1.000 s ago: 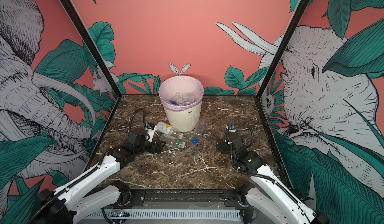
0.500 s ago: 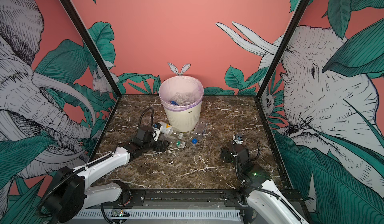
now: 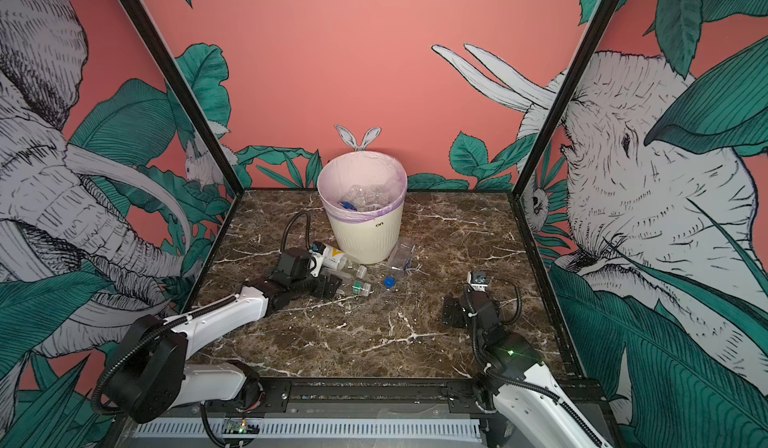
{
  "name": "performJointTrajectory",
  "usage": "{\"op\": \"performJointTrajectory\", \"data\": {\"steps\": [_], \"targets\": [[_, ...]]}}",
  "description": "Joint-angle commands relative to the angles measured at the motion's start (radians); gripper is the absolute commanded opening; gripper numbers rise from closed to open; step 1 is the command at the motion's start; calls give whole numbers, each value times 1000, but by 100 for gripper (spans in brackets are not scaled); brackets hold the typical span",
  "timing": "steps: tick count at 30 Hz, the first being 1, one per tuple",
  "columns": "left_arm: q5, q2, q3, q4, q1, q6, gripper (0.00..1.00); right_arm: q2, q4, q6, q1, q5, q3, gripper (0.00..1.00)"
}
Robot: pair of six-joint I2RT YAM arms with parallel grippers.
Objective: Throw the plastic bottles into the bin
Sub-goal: 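Lower the left gripper over the green-capped clear bottle beside the bin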
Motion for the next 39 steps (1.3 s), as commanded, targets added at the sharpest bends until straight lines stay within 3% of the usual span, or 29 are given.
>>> {"op": "performJointTrajectory", "data": {"steps": [1,20,25,32,39], "targets": [[48,-9,13,28,3,-14,93,-7,17,12,-7,16,-6,99],[151,-161,-102,18,-12,-154,92,1,30,9,-12,11,-10,99],[85,-216,-94,-52,-16,-109,93,-3,31,6,-13,0,-11,99],[-6,-175,28,-192,-18,15,92,6,35,6,-15,-1,-9,99],[15,-52,56,-57,-19,40,93,4,35,5,-16,-5,-10,99]]}}
